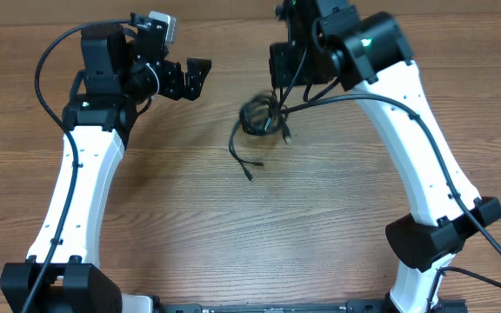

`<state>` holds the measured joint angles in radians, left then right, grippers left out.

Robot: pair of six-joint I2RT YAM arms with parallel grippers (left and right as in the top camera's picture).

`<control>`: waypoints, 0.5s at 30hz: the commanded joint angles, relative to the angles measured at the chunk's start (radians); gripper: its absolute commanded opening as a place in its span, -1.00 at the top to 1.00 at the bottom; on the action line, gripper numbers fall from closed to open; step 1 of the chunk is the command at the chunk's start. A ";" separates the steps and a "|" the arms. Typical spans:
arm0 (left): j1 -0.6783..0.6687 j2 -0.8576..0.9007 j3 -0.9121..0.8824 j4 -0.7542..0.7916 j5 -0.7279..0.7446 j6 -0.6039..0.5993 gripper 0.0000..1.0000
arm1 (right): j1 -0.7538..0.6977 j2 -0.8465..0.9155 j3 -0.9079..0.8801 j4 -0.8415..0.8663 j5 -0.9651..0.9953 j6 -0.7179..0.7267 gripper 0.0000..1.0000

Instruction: Untangle cables

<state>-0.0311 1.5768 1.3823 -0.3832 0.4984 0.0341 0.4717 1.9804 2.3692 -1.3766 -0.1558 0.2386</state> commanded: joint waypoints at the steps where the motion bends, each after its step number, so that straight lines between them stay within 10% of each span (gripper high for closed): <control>1: -0.005 -0.006 0.003 -0.002 0.023 -0.097 -0.99 | -0.002 -0.028 0.132 0.006 0.015 -0.002 0.93; 15: -0.061 0.082 -0.018 -0.056 0.175 -0.219 -0.99 | -0.002 -0.029 0.277 -0.032 0.144 -0.002 0.93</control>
<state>-0.0536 1.5913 1.3808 -0.4335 0.5537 -0.1890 0.4717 1.9797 2.6171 -1.4151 -0.0345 0.2386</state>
